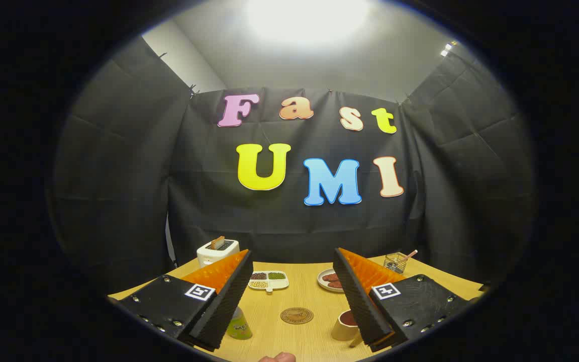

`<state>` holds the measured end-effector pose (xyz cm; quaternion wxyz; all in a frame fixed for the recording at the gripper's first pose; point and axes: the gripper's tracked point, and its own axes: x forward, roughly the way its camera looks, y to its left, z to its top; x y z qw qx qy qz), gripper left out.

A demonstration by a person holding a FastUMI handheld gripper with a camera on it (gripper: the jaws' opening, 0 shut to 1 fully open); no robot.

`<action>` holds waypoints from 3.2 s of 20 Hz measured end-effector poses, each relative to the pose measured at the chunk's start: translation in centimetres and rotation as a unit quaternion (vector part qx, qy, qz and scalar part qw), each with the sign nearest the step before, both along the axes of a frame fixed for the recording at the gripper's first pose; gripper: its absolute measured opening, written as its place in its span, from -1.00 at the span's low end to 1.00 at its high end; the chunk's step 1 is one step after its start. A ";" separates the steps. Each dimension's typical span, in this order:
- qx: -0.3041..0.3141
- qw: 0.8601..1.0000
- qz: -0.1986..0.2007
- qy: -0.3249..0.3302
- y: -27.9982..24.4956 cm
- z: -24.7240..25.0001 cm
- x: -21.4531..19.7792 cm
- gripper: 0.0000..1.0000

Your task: Take the bottle from table, then pour the juice into the cup, finally place the bottle on the coaster

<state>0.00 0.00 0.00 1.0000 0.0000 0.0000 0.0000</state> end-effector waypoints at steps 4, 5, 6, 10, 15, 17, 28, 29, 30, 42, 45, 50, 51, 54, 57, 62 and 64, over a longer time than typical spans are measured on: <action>0.003 1.000 -0.002 -0.003 -0.1 0.2 0.0 0.96; 0.005 1.000 -0.003 -0.004 -0.1 0.3 -0.1 0.96; 0.007 1.000 -0.005 -0.006 -0.3 0.4 -0.2 0.96; 0.011 1.000 -0.009 -0.007 -0.5 0.5 -0.2 0.96; 0.009 1.000 -0.010 -0.008 -0.5 0.4 -0.1 0.96; 0.008 1.000 -0.010 -0.009 -0.4 0.5 -0.1 0.96; 0.012 1.000 0.002 -0.012 1.2 -0.4 0.6 0.96; 0.017 1.000 0.004 -0.011 1.6 -0.6 0.8 0.95; 0.018 1.000 0.005 -0.010 1.8 -0.9 0.8 0.95; 0.017 0.999 0.040 0.007 7.7 -4.1 2.3 0.96; 0.025 0.999 0.045 0.013 9.1 -5.2 2.5 0.96; 0.012 0.998 0.049 0.034 10.5 -7.5 3.3 0.96; 0.008 0.998 0.050 0.037 10.7 -7.9 3.5 0.96; 0.009 0.998 0.049 0.048 11.3 -9.6 3.9 0.96; 0.011 0.997 0.048 0.063 11.8 -11.2 4.3 0.96; 0.013 0.995 0.045 0.092 12.7 -14.2 4.8 0.96; 0.012 0.994 0.043 0.104 12.9 -15.2 4.9 0.96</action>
